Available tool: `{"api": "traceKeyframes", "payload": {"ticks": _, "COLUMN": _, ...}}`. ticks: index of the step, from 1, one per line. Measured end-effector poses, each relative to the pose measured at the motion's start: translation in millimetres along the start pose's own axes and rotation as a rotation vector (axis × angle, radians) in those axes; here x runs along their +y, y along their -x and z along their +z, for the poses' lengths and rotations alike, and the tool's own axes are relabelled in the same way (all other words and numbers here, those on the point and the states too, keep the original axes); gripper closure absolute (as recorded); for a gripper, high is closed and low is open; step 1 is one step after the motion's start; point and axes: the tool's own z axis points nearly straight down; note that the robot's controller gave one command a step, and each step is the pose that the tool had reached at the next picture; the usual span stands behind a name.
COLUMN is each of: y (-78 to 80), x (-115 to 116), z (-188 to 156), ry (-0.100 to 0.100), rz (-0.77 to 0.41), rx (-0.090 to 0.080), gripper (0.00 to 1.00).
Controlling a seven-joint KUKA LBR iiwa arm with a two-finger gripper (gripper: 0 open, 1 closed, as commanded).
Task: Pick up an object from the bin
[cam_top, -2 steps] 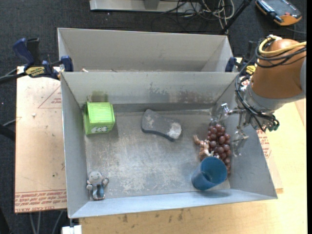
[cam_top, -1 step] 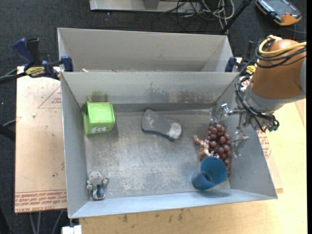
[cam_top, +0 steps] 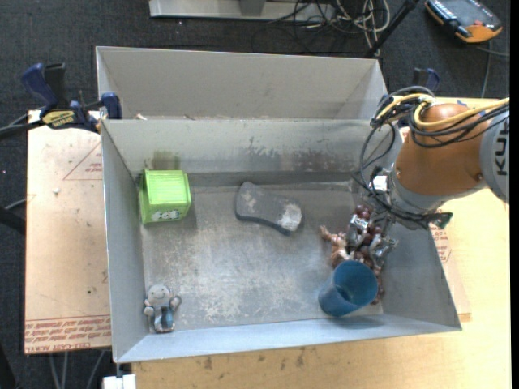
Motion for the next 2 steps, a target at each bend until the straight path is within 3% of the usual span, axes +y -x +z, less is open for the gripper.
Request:
{"api": "traceKeyframes", "payload": {"ticks": 1, "y": 0.0, "x": 0.0, "z": 0.0, "ry": 0.000, "rz": 0.000, "rx": 0.000, "gripper": 1.00}}
{"api": "traceKeyframes", "payload": {"ticks": 2, "y": 4.6, "x": -2.6, "z": -132.2, "ry": -0.011, "rz": -0.010, "rx": 0.021, "gripper": 1.00}}
